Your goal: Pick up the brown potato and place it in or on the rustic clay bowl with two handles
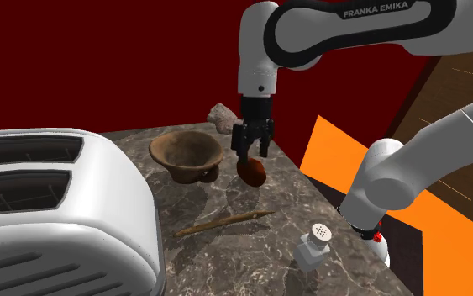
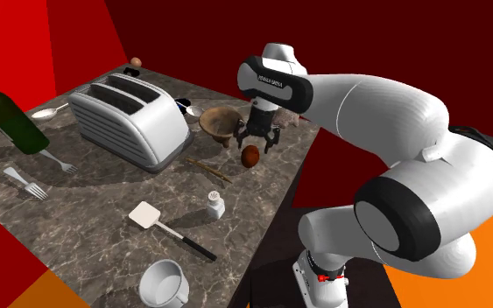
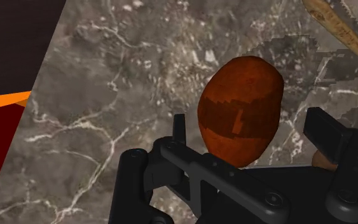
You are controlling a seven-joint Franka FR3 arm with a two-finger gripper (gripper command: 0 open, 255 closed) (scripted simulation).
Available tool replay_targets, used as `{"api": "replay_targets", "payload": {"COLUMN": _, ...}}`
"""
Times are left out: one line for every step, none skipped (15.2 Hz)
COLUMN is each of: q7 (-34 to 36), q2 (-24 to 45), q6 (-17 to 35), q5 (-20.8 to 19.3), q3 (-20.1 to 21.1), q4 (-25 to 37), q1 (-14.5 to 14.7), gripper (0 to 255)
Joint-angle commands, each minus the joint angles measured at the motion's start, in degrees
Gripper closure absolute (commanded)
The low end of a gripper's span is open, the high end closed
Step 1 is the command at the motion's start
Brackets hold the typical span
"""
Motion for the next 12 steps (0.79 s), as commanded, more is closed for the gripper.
{"api": "replay_targets", "payload": {"q7": 0.01, "q2": 0.06, "q6": 1.42, "q5": 0.51, "q3": 0.52, "q4": -1.26, "q1": 0.24, "gripper": 0}}
{"api": "replay_targets", "payload": {"q7": -0.04, "q2": 0.04, "q6": 2.15, "q5": 0.75, "q3": 0.77, "q4": -1.97, "q1": 0.37, "gripper": 0}}
{"api": "replay_targets", "payload": {"q7": -0.09, "q2": 0.04, "q6": 2.88, "q5": 0.99, "q3": 1.02, "q4": -2.67, "q1": 0.49, "gripper": 0}}
{"api": "replay_targets", "payload": {"q7": -0.18, "q2": 0.06, "q6": 4.05, "q5": 1.38, "q3": 1.42, "q4": -3.75, "q1": 0.7, "gripper": 0}}
{"api": "replay_targets", "payload": {"q7": -0.18, "q2": 0.06, "q6": 4.05, "q5": 1.38, "q3": 1.42, "q4": -3.75, "q1": 0.69, "gripper": 0}}
{"api": "replay_targets", "payload": {"q7": -0.18, "q2": 0.06, "q6": 4.05, "q5": 1.38, "q3": 1.42, "q4": -3.76, "q1": 0.69, "gripper": 0}}
{"api": "replay_targets", "payload": {"q7": -0.18, "q2": 0.06, "q6": 4.05, "q5": 1.38, "q3": 1.42, "q4": -3.75, "q1": 0.69, "gripper": 0}}
{"api": "replay_targets", "payload": {"q7": -0.18, "q2": 0.06, "q6": 4.05, "q5": 1.38, "q3": 1.42, "q4": -3.75, "q1": 0.69, "gripper": 0}}
{"api": "replay_targets", "payload": {"q7": -0.18, "q2": 0.06, "q6": 4.05, "q5": 1.38, "q3": 1.42, "q4": -3.75, "q1": 0.69, "gripper": 0}}
{"api": "replay_targets", "payload": {"q7": -0.18, "q2": 0.06, "q6": 4.05, "q5": 1.38, "q3": 1.42, "q4": -3.75, "q1": 0.69, "gripper": 0}}
{"api": "replay_targets", "payload": {"q7": -0.18, "q2": 0.06, "q6": 4.05, "q5": 1.38, "q3": 1.42, "q4": -3.75, "q1": 0.69, "gripper": 0}}
{"api": "replay_targets", "payload": {"q7": -0.18, "q2": 0.06, "q6": 4.03, "q5": 1.38, "q3": 1.42, "q4": -3.74, "q1": 0.69, "gripper": 0}}
